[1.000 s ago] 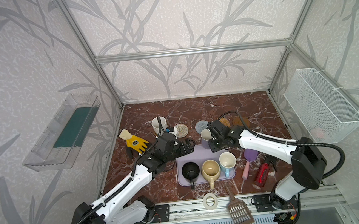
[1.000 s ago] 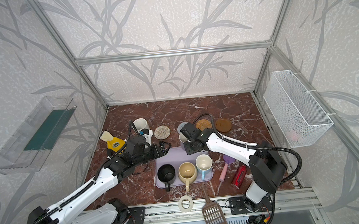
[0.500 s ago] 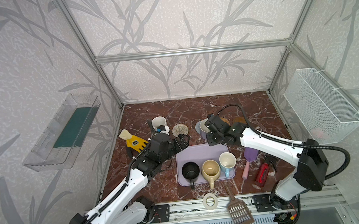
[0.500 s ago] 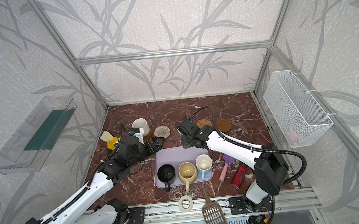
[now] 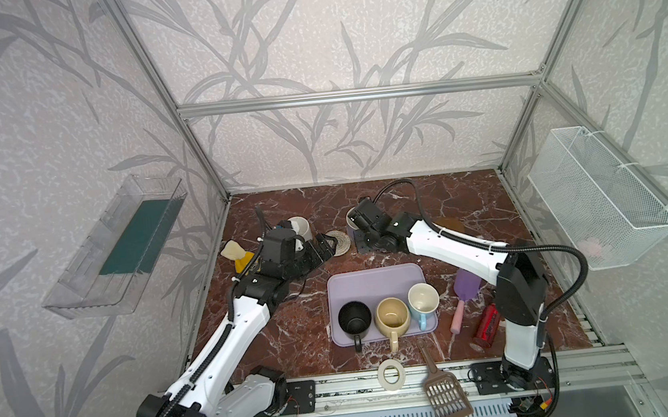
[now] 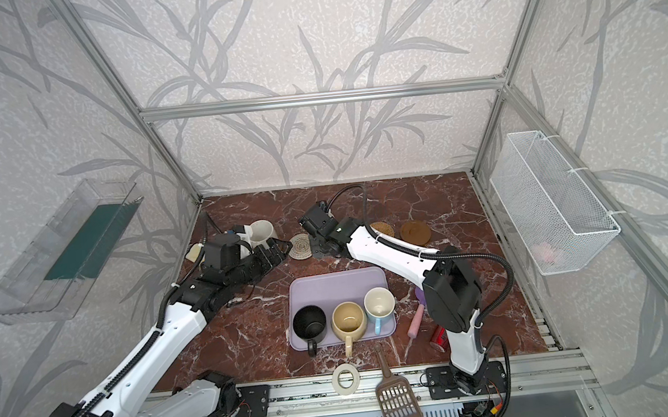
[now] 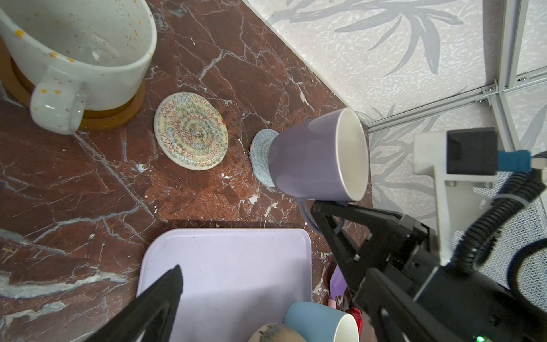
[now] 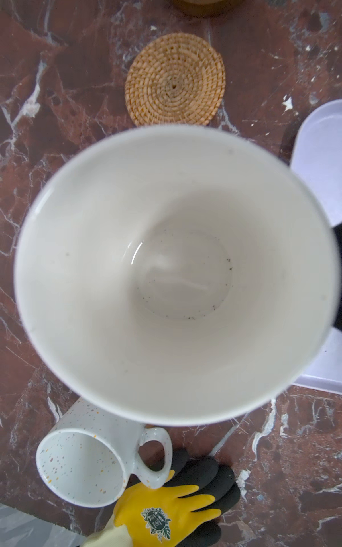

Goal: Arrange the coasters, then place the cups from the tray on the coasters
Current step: 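Carry the lavender mug onto the multicolour woven coaster with the right gripper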

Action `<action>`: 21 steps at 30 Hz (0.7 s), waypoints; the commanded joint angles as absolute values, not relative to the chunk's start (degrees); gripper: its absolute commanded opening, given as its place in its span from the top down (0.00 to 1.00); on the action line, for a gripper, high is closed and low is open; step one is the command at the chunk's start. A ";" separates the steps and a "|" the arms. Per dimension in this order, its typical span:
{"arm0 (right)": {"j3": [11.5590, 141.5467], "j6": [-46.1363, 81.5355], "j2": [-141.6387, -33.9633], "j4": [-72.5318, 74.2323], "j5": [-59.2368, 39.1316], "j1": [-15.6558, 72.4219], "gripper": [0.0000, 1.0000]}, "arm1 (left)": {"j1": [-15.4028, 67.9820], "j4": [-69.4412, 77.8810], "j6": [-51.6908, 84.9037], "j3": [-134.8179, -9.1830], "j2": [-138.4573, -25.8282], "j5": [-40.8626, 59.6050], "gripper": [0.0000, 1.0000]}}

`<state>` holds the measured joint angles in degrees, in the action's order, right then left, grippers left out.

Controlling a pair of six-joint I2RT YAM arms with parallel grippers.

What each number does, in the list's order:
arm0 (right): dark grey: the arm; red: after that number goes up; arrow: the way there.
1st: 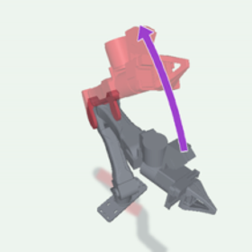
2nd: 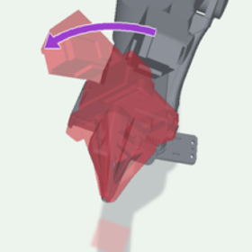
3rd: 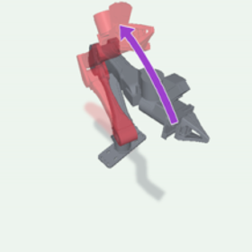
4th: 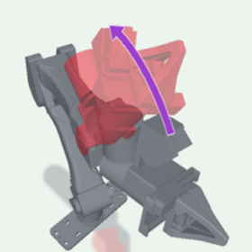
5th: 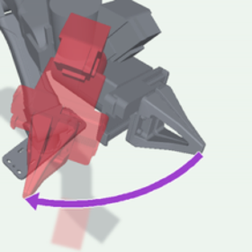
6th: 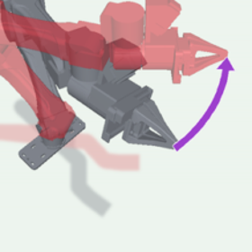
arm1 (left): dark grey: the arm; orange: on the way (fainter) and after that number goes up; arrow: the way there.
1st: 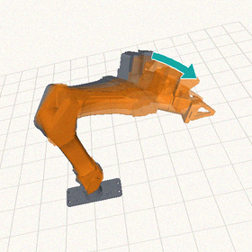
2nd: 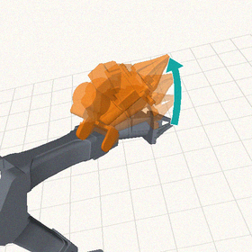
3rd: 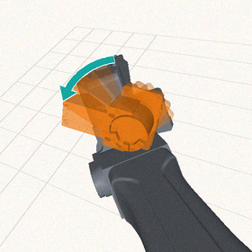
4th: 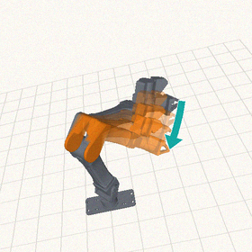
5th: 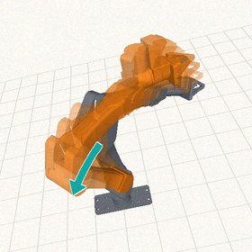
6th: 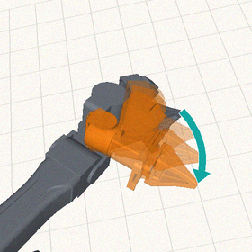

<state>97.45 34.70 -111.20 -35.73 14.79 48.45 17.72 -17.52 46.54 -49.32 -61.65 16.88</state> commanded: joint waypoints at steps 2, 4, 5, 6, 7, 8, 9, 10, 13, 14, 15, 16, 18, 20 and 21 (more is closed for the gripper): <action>106.50 36.08 -115.29 -36.19 18.52 49.03 1.00 | 14.38 -21.33 42.90 -51.00 -62.00 18.49 0.01; 109.15 36.11 -118.00 -36.78 18.55 49.13 1.00 | 12.67 -21.62 42.63 -50.82 -62.56 19.01 0.01; 110.28 36.06 -119.01 -36.88 18.42 49.13 1.00 | 11.96 -21.33 42.67 -50.50 -62.87 19.47 0.01; 111.56 36.11 -120.39 -37.02 18.37 49.13 1.00 | 11.17 -20.68 42.88 -49.95 -63.14 20.35 0.02; 112.91 37.82 -121.66 -37.38 18.35 49.13 1.00 | 10.50 -19.85 42.97 -49.43 -63.28 21.15 0.03; 114.08 38.02 -122.66 -37.65 18.36 49.13 1.00 | 10.44 -21.21 42.06 -49.74 -63.36 19.58 0.04; 115.29 38.27 -123.86 -37.73 18.37 49.13 1.00 | 11.01 -24.16 40.41 -50.81 -63.28 16.80 0.04; 116.62 38.39 -125.05 -38.03 18.36 49.13 1.00 | 11.40 -25.79 39.35 -51.23 -63.13 15.17 0.03; 120.77 39.68 -128.50 -40.15 18.79 49.26 1.00 | 11.12 -23.55 39.93 -48.66 -62.90 15.73 0.01; 122.28 40.10 -129.61 -40.98 18.84 49.30 1.00 | 10.99 -22.97 40.20 -48.05 -63.33 16.43 0.01; 124.08 40.26 -131.12 -42.08 18.96 49.39 1.00 | 10.93 -22.69 40.34 -47.77 -64.05 17.05 0.01; 126.20 40.26 -132.67 -43.28 19.13 49.56 1.00 | 10.90 -22.43 40.43 -47.40 -64.82 17.32 0.01; 130.13 39.85 -135.43 -45.98 19.65 50.05 1.00 | 10.81 -20.91 40.99 -46.40 -65.37 17.29 0.01; 133.15 39.83 -137.78 -48.57 20.45 50.61 1.00 | 10.55 -19.35 41.60 -45.40 -65.56 17.36 0.01; 134.72 40.02 -138.73 -49.56 20.41 50.78 1.00 | 10.34 -18.51 41.91 -44.93 -65.57 17.64 0.01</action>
<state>129.84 39.35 -137.86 -46.46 17.32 49.56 10.81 -20.91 41.60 -46.13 -65.39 17.15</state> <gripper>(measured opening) 0.170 0.993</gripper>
